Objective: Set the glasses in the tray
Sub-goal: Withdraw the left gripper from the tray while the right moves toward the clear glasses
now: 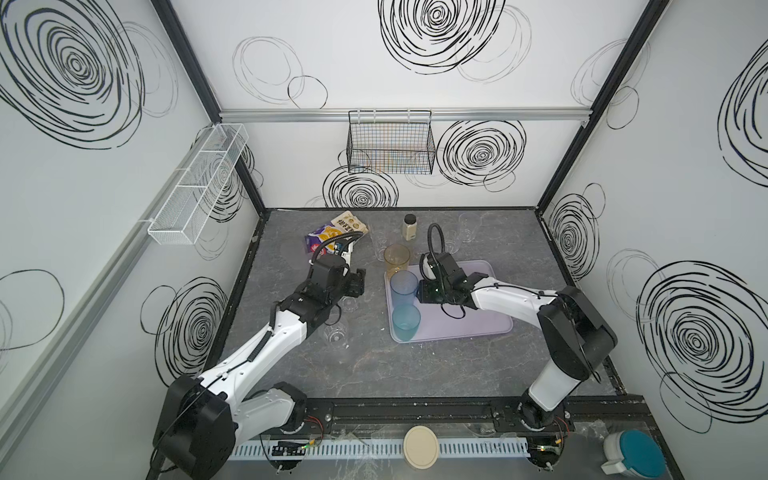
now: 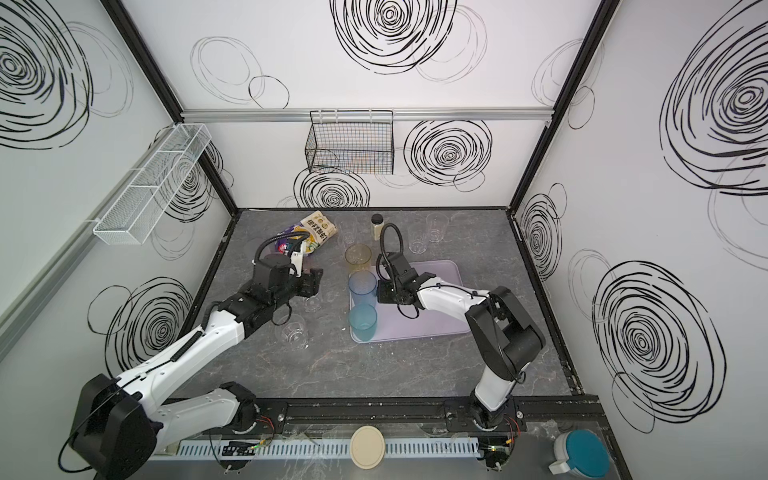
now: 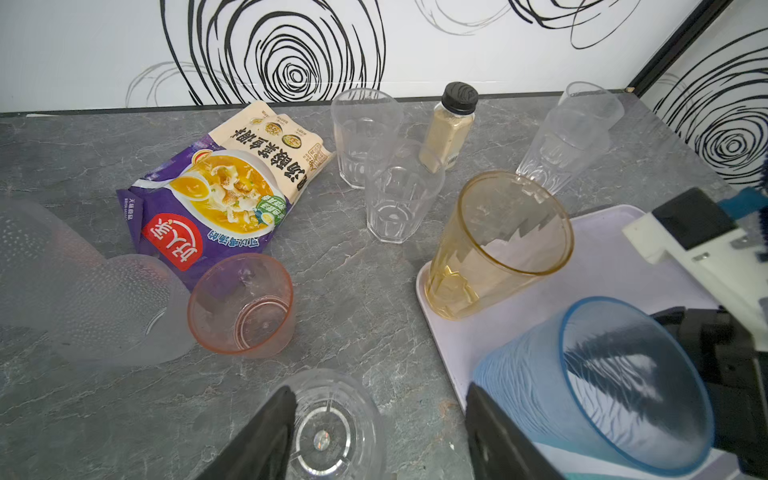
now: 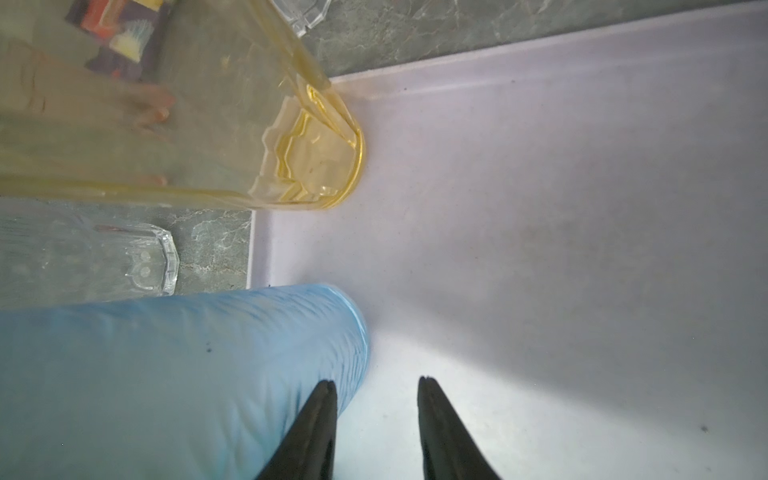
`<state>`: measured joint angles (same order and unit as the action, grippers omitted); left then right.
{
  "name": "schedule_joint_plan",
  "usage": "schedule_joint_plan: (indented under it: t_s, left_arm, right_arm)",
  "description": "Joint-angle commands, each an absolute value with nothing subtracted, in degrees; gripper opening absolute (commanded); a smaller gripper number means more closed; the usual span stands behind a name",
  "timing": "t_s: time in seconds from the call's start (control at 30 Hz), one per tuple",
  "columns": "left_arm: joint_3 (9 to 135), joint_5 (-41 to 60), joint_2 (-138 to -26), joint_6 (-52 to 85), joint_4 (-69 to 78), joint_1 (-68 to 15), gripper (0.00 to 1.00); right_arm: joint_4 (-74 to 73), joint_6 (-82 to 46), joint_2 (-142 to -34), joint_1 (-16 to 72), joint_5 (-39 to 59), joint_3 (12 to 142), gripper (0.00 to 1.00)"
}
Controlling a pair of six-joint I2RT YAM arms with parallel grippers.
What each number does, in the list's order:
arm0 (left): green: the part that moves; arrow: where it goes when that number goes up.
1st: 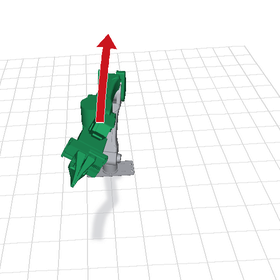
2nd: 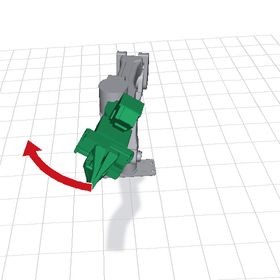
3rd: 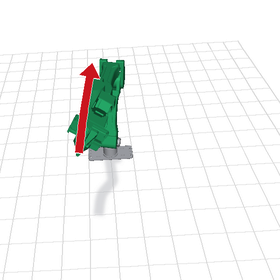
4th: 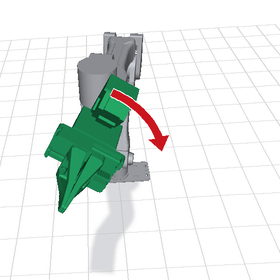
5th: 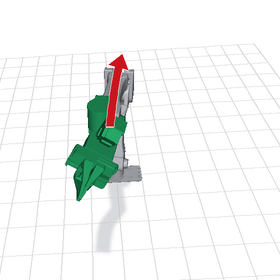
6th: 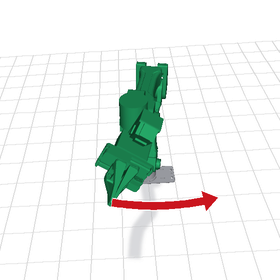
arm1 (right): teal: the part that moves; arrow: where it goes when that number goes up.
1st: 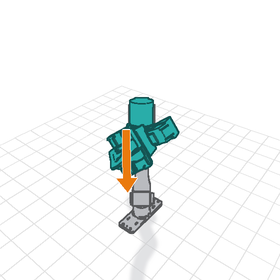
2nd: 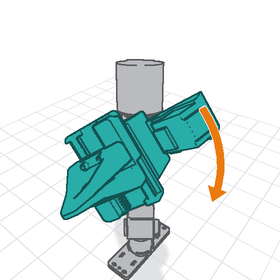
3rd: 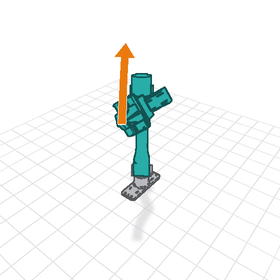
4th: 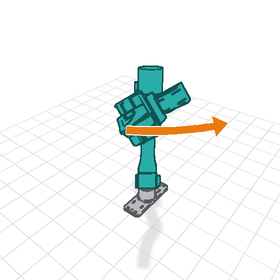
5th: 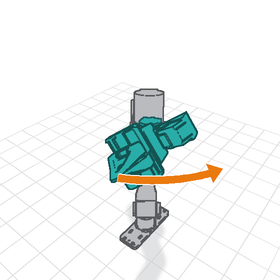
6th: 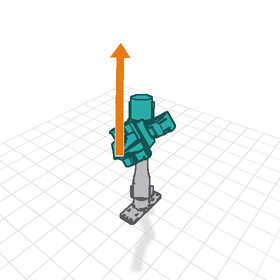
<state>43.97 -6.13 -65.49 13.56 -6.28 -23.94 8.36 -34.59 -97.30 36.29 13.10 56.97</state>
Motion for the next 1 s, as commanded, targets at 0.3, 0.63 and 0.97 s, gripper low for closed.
schedule_joint_plan:
  t_s: [0.3, 0.63, 0.97]
  left_arm:
    - [43.2, -13.5, -61.3, 14.3, -4.9, -21.8, 0.84]
    - [46.1, -6.8, -58.2, 17.2, -6.7, -10.5, 0.96]
    - [44.0, -10.6, -60.3, 18.8, -1.8, -24.6, 0.98]
  right_arm:
    - [11.0, -33.0, -94.3, 34.0, 11.7, 58.5, 0.38]
    - [15.9, -27.9, -84.9, 19.0, 12.1, 58.5, 0.39]
    - [12.0, -28.0, -88.2, 8.0, 13.6, 64.4, 0.40]
